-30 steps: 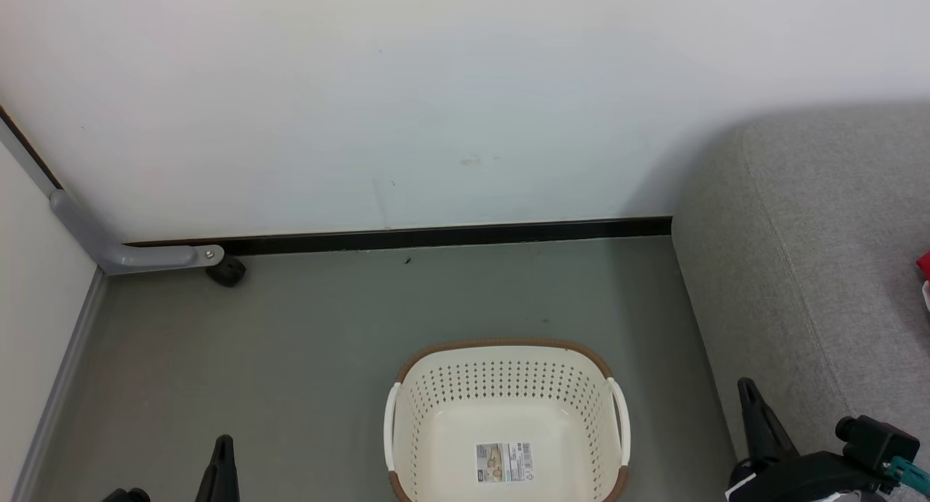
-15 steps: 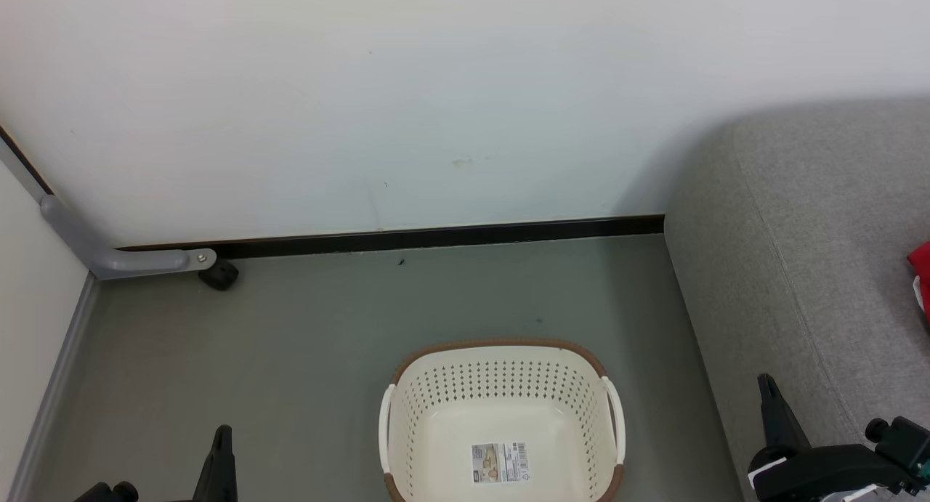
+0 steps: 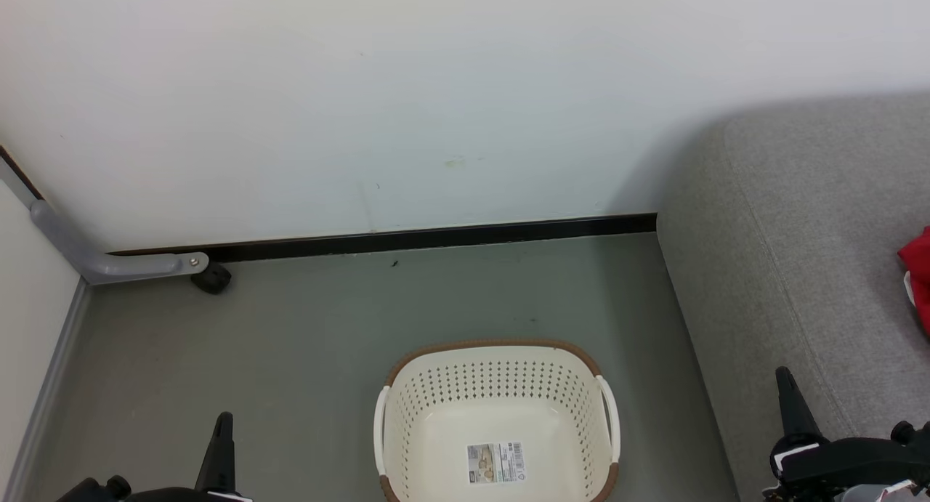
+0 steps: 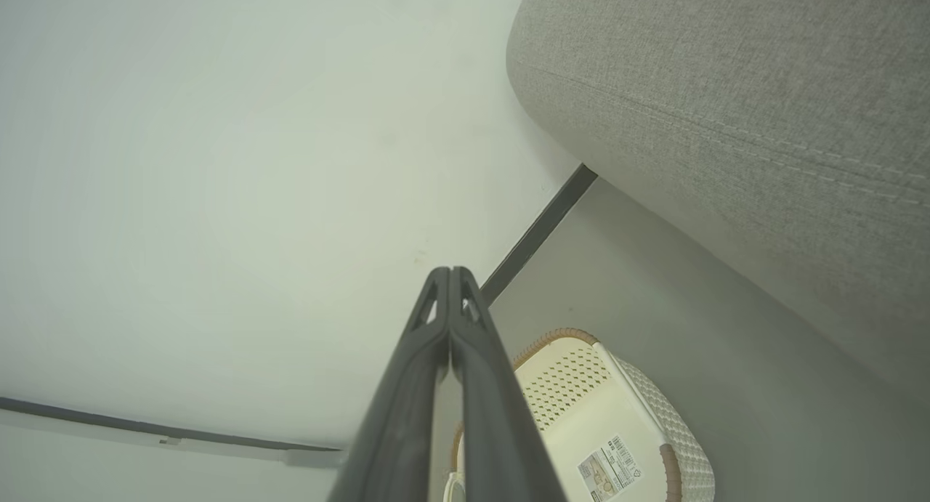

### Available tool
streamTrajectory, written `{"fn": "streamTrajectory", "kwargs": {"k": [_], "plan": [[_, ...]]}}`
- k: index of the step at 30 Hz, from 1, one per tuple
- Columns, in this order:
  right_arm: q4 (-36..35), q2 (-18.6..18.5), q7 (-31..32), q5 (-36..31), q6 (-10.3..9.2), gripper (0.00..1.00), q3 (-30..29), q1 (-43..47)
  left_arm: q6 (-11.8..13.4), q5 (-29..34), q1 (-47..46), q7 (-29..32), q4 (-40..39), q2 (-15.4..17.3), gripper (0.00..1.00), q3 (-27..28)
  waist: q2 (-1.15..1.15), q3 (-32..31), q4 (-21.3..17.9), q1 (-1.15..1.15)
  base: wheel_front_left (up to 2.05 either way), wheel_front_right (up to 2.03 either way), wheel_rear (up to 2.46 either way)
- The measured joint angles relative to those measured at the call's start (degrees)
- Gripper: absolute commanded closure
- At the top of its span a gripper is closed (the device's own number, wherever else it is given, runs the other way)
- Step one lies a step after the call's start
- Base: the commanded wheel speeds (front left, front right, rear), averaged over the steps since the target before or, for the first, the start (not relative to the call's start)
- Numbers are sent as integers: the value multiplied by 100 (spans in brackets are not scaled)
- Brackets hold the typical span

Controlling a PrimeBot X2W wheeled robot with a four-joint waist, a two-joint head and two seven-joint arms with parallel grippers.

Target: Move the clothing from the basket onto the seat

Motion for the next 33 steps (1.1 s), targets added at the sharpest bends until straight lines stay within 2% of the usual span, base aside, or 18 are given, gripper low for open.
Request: {"fn": "streamTrajectory", "kwargs": {"k": [33], "plan": [[-253, 32, 661, 2693, 45, 100, -593, -74, -458, -1885, -399, 631, 198, -364, 100, 576, 0, -4, -182, 0, 0, 0, 0]]}}
